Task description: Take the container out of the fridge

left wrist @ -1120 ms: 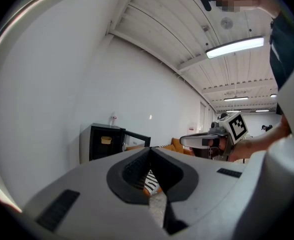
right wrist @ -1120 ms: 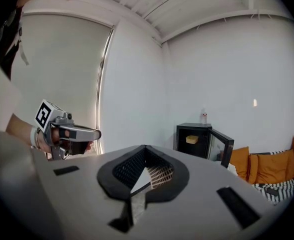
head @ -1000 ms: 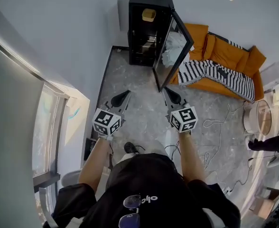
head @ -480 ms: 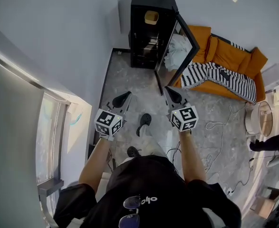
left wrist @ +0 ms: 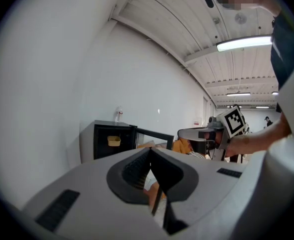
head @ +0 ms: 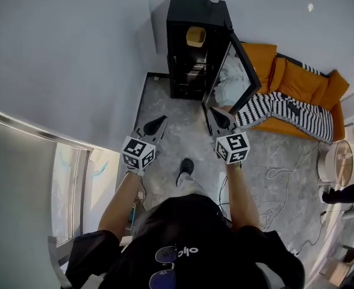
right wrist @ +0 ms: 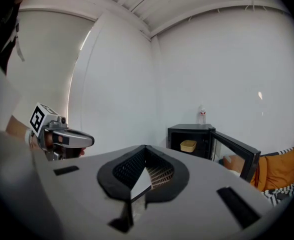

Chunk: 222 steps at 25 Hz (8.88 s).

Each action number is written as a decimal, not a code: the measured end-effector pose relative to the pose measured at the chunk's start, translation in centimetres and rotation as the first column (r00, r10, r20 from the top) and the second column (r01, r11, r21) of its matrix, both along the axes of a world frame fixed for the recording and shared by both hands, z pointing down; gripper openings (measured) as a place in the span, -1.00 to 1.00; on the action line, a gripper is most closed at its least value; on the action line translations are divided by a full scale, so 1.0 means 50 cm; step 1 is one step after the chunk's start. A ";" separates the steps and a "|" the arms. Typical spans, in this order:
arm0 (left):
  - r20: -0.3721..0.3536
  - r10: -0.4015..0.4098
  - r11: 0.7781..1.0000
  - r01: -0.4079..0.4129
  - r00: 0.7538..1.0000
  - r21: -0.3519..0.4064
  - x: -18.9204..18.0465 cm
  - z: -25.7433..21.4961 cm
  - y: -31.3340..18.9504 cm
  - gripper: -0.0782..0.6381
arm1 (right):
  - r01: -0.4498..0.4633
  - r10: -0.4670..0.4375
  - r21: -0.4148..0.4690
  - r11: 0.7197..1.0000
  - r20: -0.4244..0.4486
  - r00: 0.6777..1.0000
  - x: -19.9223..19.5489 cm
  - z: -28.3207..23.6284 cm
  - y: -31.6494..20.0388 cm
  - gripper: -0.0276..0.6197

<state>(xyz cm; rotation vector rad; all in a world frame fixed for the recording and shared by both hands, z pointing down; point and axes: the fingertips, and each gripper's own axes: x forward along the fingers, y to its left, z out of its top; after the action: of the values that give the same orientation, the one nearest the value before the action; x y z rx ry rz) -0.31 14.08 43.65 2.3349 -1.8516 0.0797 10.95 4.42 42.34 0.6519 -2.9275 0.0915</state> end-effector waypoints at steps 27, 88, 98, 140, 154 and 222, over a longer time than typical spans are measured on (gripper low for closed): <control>0.017 0.012 0.999 -0.012 1.000 -0.037 -0.157 0.002 -0.451 -0.76 | -0.023 0.023 -0.033 0.999 -0.008 1.000 -0.152 0.021 -0.454 -0.90; -0.098 0.439 0.887 -0.448 0.893 -0.114 -0.527 0.206 -0.974 -0.76 | -0.557 0.552 -0.174 0.812 -0.078 0.830 -0.577 0.297 -0.873 -0.89; -0.094 0.464 0.870 -0.473 0.881 -0.140 -0.520 0.236 -0.986 -0.76 | -0.604 0.610 -0.178 0.777 -0.026 0.792 -0.586 0.344 -0.873 -0.85; -0.115 0.476 0.850 -0.490 0.872 -0.194 -0.489 0.338 -1.027 -0.76 | -0.674 0.670 -0.022 0.739 -0.080 0.738 -0.624 0.464 -1.073 0.72; -0.114 0.453 0.865 -0.467 0.884 -0.184 -0.501 0.338 -1.003 -0.76 | -0.661 0.656 -0.031 0.750 -0.087 0.749 -0.593 0.443 -1.034 0.67; -0.045 0.065 0.998 -0.065 0.997 -0.006 -0.156 0.026 -0.517 -0.76 | -0.196 0.196 0.016 0.980 -0.042 0.980 -0.117 0.088 -0.500 0.67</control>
<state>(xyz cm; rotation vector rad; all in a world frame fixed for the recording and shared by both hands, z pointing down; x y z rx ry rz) -8.12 -11.78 44.94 2.3719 -1.7522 0.0421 5.13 -20.60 46.77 0.9314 -2.8167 0.0803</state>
